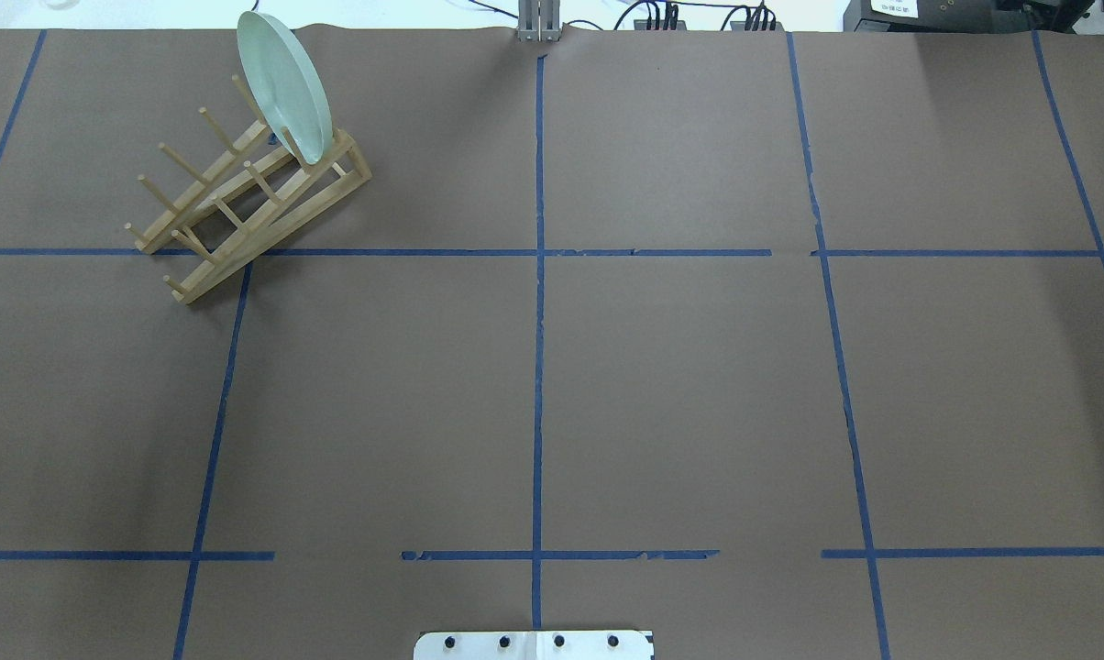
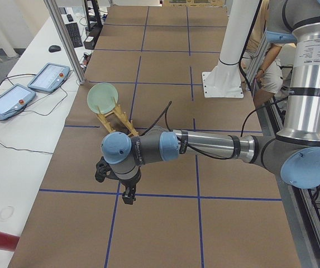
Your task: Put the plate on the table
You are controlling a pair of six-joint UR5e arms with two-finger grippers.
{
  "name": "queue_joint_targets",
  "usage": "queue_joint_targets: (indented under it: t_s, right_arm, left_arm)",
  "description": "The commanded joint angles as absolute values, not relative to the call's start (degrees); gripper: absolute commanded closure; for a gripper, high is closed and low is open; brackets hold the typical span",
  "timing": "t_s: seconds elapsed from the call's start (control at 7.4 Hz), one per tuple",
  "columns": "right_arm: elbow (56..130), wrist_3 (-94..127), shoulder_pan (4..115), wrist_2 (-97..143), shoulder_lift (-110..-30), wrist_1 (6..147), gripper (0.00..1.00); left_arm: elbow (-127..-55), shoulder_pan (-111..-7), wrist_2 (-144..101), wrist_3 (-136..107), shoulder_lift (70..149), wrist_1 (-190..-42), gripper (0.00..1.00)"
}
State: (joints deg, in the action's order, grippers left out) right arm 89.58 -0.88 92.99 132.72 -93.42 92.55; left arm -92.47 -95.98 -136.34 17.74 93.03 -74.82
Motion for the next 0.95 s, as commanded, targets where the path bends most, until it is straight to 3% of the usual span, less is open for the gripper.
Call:
queue_joint_targets:
  t_s: [0.0,0.41,0.54,0.81]
  right_arm:
    - [89.6,-0.9,93.0,132.7,-93.4,92.5,0.0]
    - [89.6,-0.9,93.0,132.7,-93.4,92.5,0.0]
    - [89.6,-0.9,93.0,132.7,-93.4,92.5,0.0]
    - [89.6,-0.9,93.0,132.7,-93.4,92.5,0.0]
  left_arm:
    - [-92.3,-95.9,-135.9,17.5,92.6,-76.4,0.0]
    - [-92.6,-96.0,-128.9,15.6,92.2,-80.1,0.0]
    - [-90.3,-95.8,-129.3,15.1,91.7,-91.6,0.0]
    - [-92.2,-91.5,-140.1,-18.2,92.4,-99.6,0.0]
